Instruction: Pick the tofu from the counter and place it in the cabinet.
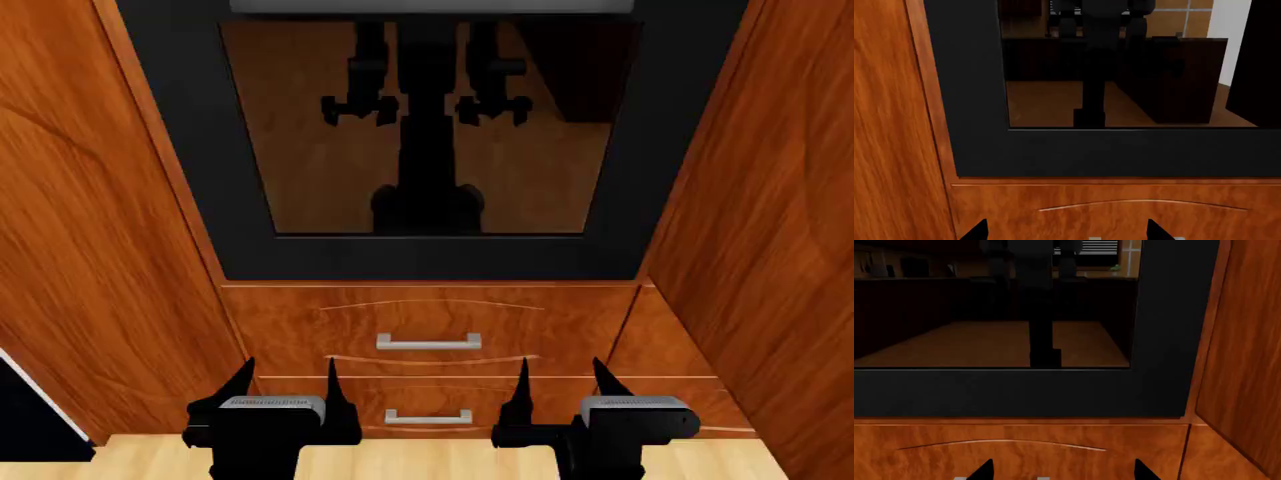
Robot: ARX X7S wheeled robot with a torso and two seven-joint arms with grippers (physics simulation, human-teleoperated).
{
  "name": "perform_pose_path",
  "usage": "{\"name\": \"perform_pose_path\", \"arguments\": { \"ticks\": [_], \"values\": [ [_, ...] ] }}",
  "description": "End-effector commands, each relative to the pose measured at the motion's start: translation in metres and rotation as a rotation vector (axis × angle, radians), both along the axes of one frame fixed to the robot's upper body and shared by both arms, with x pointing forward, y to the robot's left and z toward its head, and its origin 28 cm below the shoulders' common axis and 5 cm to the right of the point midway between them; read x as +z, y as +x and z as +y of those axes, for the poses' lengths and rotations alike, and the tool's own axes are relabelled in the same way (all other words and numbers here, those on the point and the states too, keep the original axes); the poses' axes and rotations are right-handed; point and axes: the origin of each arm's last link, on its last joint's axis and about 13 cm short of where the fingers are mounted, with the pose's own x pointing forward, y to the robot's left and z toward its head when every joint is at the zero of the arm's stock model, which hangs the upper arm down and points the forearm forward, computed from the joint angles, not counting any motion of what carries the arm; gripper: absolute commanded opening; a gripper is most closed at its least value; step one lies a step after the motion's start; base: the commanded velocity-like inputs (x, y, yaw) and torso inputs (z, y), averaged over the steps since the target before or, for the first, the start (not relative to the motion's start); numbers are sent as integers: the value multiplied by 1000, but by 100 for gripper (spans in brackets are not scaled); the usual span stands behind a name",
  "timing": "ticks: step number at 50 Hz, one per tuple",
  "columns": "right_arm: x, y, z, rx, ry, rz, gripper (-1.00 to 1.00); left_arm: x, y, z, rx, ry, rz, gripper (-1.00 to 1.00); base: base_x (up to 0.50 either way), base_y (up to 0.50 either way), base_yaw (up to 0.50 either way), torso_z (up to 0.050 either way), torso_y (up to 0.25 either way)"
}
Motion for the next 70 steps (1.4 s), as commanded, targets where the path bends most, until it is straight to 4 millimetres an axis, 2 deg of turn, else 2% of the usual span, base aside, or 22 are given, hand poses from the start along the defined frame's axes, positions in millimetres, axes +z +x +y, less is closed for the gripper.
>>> {"name": "perform_pose_path", "arguments": {
  "ticks": [1,5,9,30,70],
  "values": [
    [3,3,-1,-22,22,6,100,0,0,0,0,1,0,100,0,0,0,0,0],
    [15,12,-5,-63,69,-31,100,3,0,0,0,2,-10,100,0,0,375,0,0],
    [18,11,-2,-28,37,-59,100,3,2,4,23,0,-7,100,0,0,500,0,0],
    [19,3,11,77,45,-55,100,1,6,13,86,-10,7,100,0,0,500,0,0],
    [25,-2,20,148,32,-57,100,1,7,18,118,-12,14,100,0,0,500,0,0]
  ]
}}
